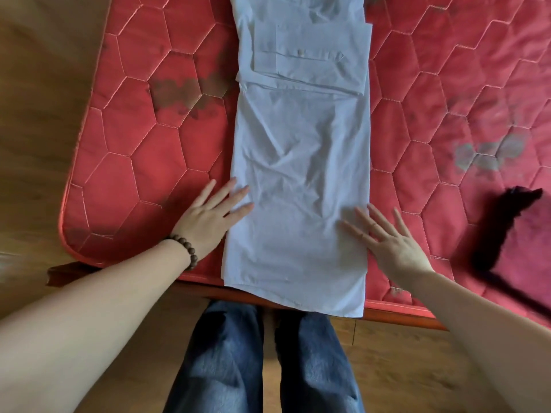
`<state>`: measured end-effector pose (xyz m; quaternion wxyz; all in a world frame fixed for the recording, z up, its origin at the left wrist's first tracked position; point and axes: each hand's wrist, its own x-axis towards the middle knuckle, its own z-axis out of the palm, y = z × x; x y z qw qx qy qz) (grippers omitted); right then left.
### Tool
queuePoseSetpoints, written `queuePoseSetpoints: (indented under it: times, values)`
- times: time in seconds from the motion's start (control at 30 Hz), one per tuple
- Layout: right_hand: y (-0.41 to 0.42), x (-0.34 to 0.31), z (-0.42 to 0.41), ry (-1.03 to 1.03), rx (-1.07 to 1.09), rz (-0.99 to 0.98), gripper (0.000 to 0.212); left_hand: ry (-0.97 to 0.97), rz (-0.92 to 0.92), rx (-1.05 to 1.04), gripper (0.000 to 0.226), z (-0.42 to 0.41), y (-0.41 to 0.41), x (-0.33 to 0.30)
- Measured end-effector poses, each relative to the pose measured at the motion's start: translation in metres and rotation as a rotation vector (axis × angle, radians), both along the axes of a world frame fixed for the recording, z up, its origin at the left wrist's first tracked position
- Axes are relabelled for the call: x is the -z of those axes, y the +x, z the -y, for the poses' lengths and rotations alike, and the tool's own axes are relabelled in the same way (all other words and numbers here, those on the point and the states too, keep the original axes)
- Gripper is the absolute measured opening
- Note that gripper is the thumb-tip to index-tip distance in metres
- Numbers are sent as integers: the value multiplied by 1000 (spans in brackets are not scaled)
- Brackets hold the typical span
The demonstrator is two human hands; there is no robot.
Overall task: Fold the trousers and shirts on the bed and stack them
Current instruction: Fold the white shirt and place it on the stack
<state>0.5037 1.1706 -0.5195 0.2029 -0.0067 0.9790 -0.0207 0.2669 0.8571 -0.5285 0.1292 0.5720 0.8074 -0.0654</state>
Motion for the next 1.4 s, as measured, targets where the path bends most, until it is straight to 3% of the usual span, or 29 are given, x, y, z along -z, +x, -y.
queuePoseSetpoints:
  times: [0.13,0.2,0.27,0.37,0.43,0.5,0.57,0.63,0.7,0.83,1.03,1.13,1.23,1.4]
  values:
    - [-26,-2,12,-182,-182,-47,71,-80,157,70,87,-9,-1,5]
    - [-32,-12,15,-349,-95,34,63,-124,274,73,90,-2,0,-1]
    - [-41,-32,11,-588,195,267,53,-102,521,-1,77,1,1,-13]
    - [-68,-68,-9,-855,679,457,43,8,984,-588,46,-15,-14,-43]
    - [-92,-71,-26,-990,901,361,35,123,1048,-985,36,-35,-39,-44]
    - [-118,-59,-34,-1071,1199,270,23,269,1315,-1267,29,-54,-61,-39]
    - [-139,-47,-28,-1257,1415,297,32,380,1563,-1494,31,-67,-65,-32]
    - [-143,-29,-20,-1365,1566,336,40,375,1461,-1571,33,-65,-55,-14]
    - [-133,-13,-15,-1291,1631,299,43,367,1315,-1568,30,-54,-40,2]
    - [-91,3,0,-1138,1497,267,37,377,1374,-1557,17,-26,-6,15]
    - [-31,-1,32,-1219,1503,425,27,214,1400,-1539,11,13,42,8]
    - [-40,-2,29,-1308,1522,313,24,338,1363,-1541,5,5,33,0]
    - [-75,-6,19,-1416,1537,142,20,493,1203,-1532,5,-18,11,-8]
    - [-121,-16,11,-1435,1443,-36,15,573,945,-1387,18,-54,-19,-24]
